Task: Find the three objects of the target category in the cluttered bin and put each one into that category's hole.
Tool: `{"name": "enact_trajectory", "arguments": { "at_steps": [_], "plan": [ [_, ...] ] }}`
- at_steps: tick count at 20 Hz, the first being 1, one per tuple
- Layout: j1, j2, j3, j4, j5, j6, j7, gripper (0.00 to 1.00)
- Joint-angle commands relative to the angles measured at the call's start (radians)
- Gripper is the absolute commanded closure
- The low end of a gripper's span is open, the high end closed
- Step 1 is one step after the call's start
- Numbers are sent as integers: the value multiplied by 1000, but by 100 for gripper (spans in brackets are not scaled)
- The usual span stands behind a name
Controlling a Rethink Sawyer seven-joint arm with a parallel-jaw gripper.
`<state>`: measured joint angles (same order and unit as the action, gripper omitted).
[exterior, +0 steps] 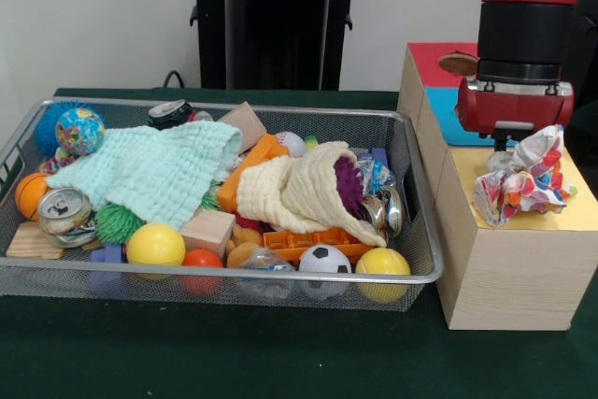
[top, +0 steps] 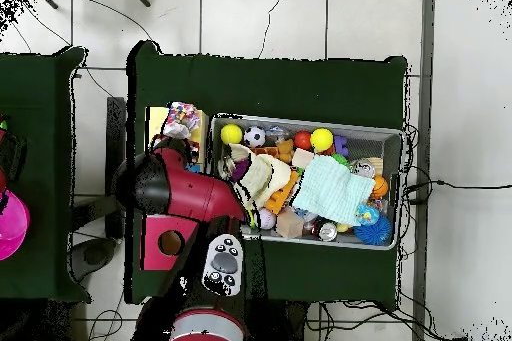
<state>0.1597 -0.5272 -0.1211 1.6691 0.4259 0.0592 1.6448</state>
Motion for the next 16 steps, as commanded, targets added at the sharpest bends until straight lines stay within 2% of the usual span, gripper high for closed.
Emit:
{"name": "enact_trajectory", "arguments": {
  "at_steps": [1, 6, 11, 16],
  "plan": [
    [-46, 18, 45, 11, -15, 69, 164, 100],
    [-41, 22, 39, 12, -22, 56, 161, 100],
    [-9, -39, -5, 22, -17, 152, 160, 100],
    [20, -66, -40, 24, -15, 200, 174, 100]
  ]
}}
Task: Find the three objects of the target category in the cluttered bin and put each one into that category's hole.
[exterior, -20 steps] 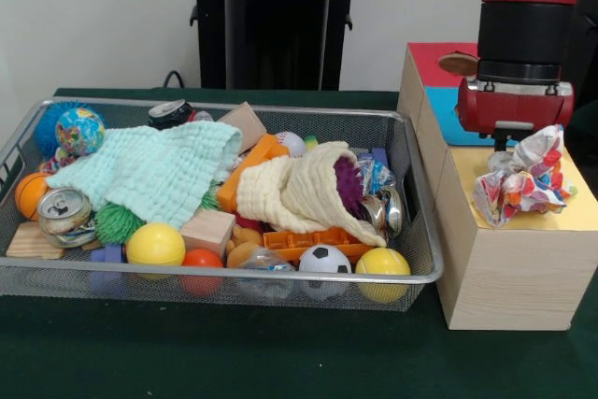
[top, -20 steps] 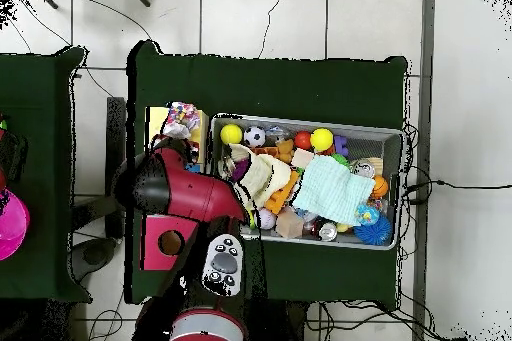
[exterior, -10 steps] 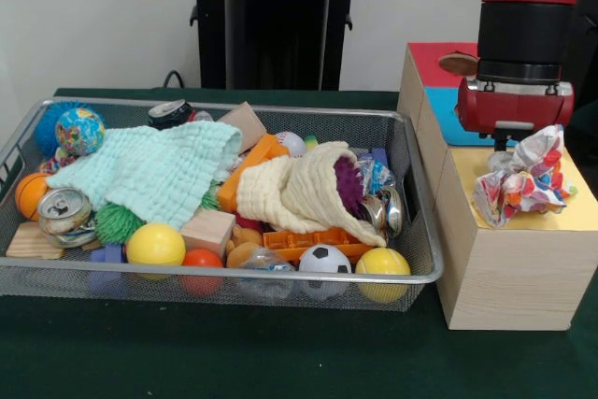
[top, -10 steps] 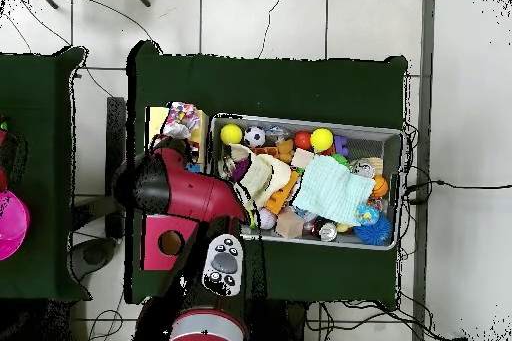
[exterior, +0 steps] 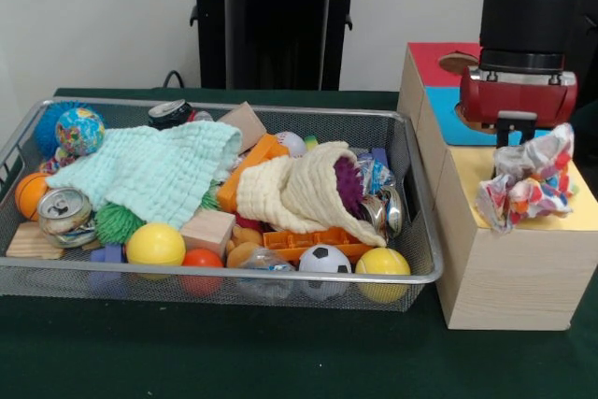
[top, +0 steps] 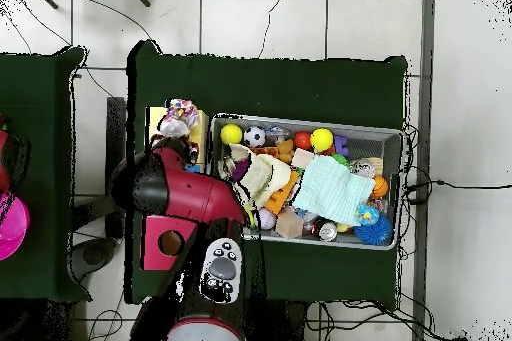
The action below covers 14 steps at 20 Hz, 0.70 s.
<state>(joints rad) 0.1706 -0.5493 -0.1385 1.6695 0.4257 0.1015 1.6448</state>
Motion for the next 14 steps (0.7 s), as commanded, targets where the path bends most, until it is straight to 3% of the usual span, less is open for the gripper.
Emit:
{"name": "enact_trajectory", "arguments": {
  "at_steps": [1, 14],
  "plan": [
    [12, -48, -25, 26, -15, 161, 176, 100],
    [34, -59, -50, 25, -6, 192, 195, 100]
  ]
}}
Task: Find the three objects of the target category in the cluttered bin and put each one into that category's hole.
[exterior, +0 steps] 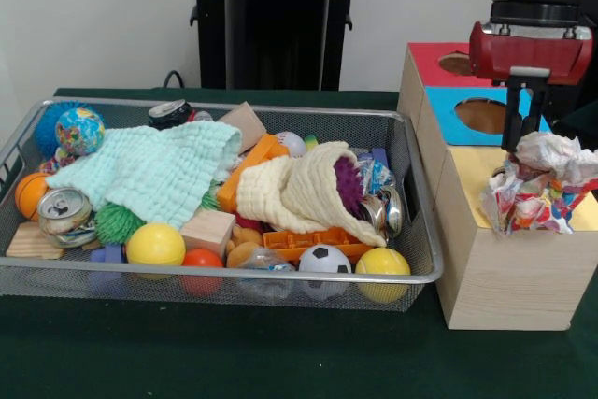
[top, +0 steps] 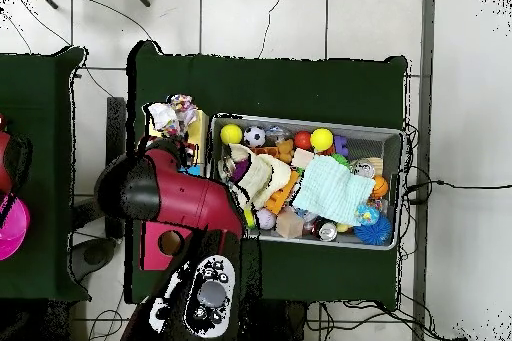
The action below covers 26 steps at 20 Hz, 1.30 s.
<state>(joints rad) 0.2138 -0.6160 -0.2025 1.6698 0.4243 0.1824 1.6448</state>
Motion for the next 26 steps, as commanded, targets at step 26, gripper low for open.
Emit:
{"name": "enact_trajectory", "arguments": {
  "at_steps": [26],
  "plan": [
    [49, -4, -42, 36, 3, 363, 261, 100]
  ]
}}
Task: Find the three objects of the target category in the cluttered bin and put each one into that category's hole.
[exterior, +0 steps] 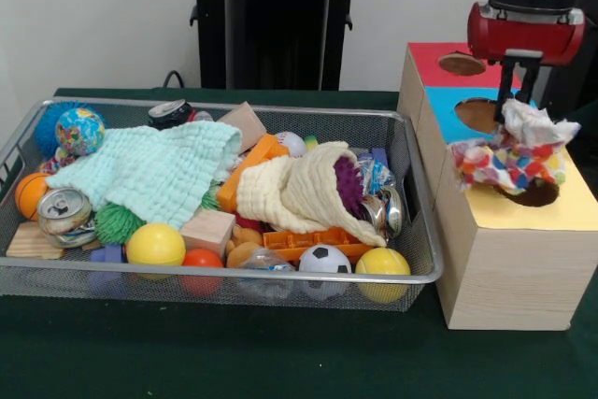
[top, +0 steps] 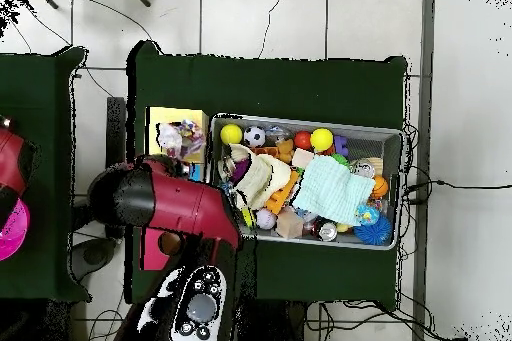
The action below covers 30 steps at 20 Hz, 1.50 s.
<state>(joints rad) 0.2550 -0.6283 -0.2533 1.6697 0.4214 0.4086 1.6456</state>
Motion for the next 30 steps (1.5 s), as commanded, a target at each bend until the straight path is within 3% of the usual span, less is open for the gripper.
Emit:
{"name": "enact_trajectory", "arguments": {
  "at_steps": [1, 8, 17, 30],
  "plan": [
    [8, 10, 9, 35, 7, 134, 260, 100],
    [13, 19, 21, 47, 14, 77, 261, 100],
    [23, 52, 22, -1, 22, -47, 274, 100],
    [14, 52, 51, -26, 37, -110, 261, 100]
  ]
}}
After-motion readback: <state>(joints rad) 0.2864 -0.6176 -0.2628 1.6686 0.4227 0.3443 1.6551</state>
